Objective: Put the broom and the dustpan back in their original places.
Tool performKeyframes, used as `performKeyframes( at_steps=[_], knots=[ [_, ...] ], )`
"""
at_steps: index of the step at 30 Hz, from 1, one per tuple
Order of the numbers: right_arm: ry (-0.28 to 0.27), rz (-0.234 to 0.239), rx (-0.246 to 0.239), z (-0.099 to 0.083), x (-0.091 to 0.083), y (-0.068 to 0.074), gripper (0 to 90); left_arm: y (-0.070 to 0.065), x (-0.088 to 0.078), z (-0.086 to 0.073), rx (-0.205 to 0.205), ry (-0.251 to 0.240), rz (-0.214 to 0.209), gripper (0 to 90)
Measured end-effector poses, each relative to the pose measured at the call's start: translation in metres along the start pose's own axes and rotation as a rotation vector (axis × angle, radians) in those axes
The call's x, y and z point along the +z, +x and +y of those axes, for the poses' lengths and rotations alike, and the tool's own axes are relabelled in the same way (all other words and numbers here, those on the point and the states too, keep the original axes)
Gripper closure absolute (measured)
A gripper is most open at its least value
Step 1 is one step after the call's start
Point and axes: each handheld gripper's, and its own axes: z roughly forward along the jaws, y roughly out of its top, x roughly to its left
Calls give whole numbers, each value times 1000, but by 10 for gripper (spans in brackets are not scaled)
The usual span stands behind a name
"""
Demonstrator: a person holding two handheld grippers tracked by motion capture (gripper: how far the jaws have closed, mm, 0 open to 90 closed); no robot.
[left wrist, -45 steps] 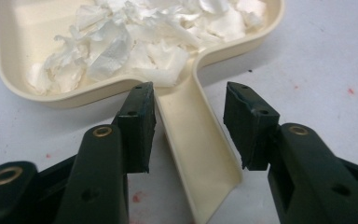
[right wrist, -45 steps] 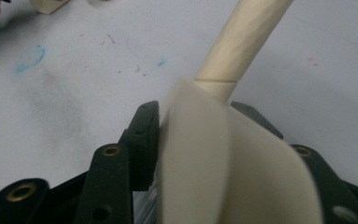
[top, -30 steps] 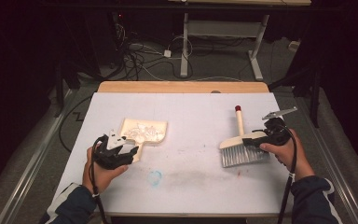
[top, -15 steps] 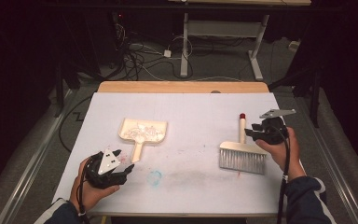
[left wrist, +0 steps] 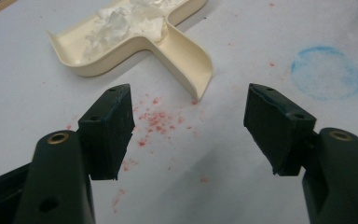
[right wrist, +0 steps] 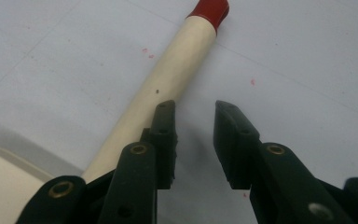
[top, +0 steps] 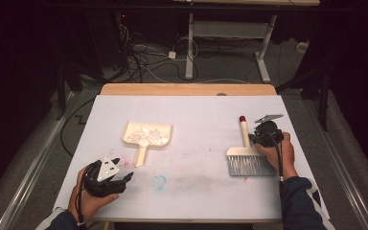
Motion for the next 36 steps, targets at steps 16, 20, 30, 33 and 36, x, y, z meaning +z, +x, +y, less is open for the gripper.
performKeyframes(
  at_steps=[16,20,30,33,36],
  knots=[
    [-215,7,13,4,-33,3,558,24,18,0,-86,73,10,693],
    [-318,23,1,9,-54,8,506,23,14,0,-86,35,9,642],
    [-450,70,-56,13,-90,30,426,12,5,2,-15,-21,6,530],
    [-481,81,-58,14,-96,34,408,7,4,3,9,-27,12,494],
    [-488,88,-70,15,-99,39,386,4,4,2,38,-35,19,458]
  ],
)
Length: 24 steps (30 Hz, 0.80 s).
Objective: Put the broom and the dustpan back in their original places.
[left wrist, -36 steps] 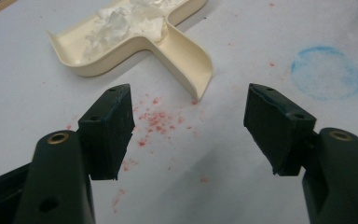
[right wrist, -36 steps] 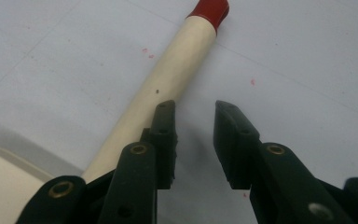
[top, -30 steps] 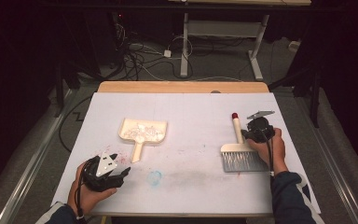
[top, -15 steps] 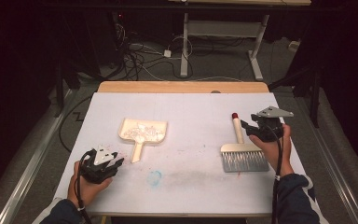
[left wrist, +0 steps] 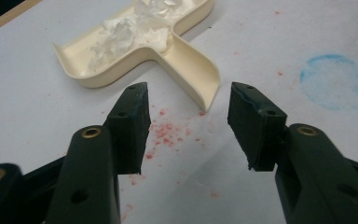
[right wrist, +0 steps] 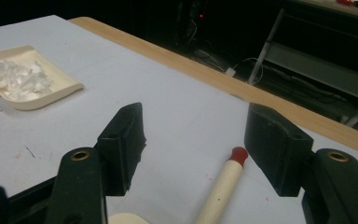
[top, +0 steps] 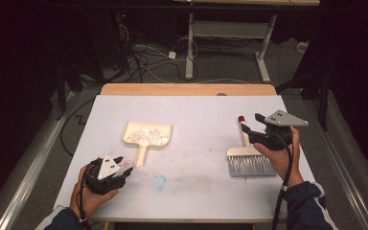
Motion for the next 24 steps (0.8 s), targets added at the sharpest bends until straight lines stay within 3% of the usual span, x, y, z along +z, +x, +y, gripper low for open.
performKeyframes(
  at_steps=[8,13,17,24],
  knots=[
    [-38,7,-5,2,-3,8,319,-3,-1,-1,10,-18,4,280],
    [-46,-35,-14,3,-6,17,250,-4,-2,-1,11,-29,-4,250],
    [-56,-15,-26,2,-8,23,223,-5,-2,-1,22,-30,-10,214],
    [-76,-28,-41,1,-14,33,195,-5,-3,-1,28,-36,-7,196]
  ],
)
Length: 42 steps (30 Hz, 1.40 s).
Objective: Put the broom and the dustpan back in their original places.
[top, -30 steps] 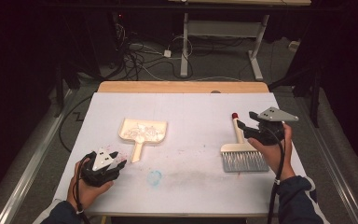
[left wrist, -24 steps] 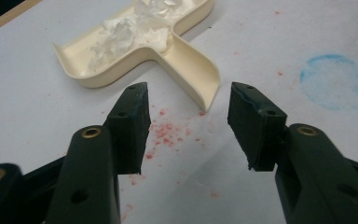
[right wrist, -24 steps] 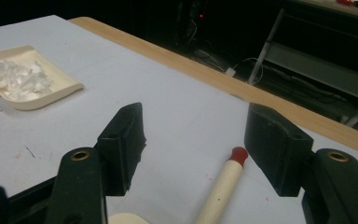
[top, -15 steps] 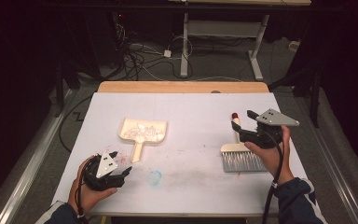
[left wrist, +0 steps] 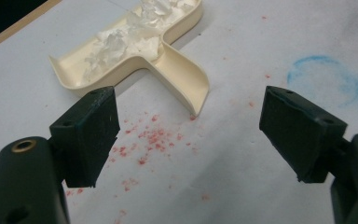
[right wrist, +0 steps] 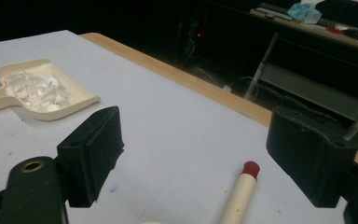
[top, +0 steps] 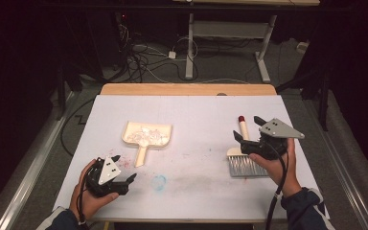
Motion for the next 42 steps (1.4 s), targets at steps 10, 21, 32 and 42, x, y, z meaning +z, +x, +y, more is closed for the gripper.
performKeyframes(
  at_steps=[10,21,32,42],
  knots=[
    [-14,4,-13,-5,-14,6,195,-2,0,1,10,-3,-2,195],
    [-14,-4,-33,-14,-28,10,199,-4,0,0,7,6,-10,195],
    [-28,-27,-56,-25,-38,10,209,-6,2,0,25,20,-5,195],
    [-26,-27,-79,-36,-41,10,212,-6,2,0,37,21,-5,195]
  ],
)
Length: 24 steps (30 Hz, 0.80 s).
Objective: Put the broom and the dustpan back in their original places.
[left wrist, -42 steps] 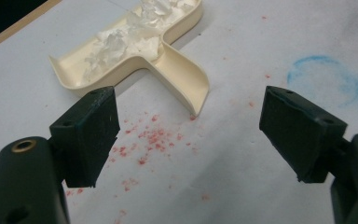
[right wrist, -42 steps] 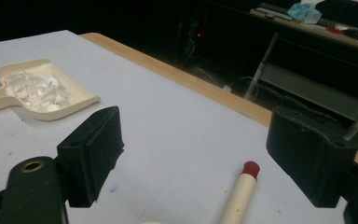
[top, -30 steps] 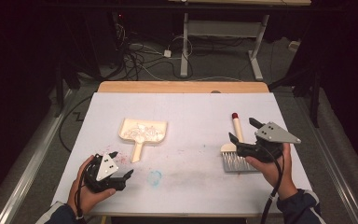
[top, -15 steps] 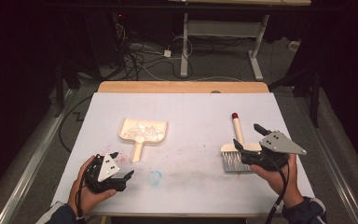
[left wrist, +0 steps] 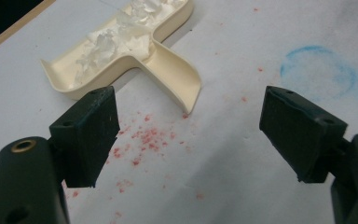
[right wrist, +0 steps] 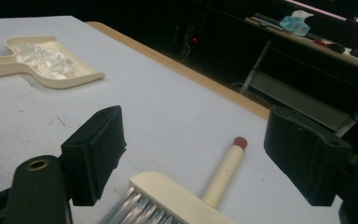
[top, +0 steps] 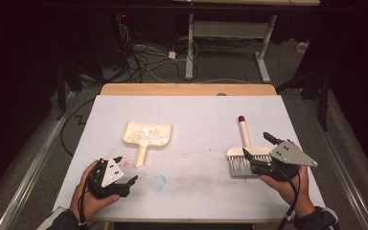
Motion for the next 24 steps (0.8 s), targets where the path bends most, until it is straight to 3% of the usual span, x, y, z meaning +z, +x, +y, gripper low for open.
performKeyframes(
  at_steps=[24],
  knots=[
    [22,-10,-2,-37,-8,-2,216,-2,1,1,27,8,0,195]
  ],
)
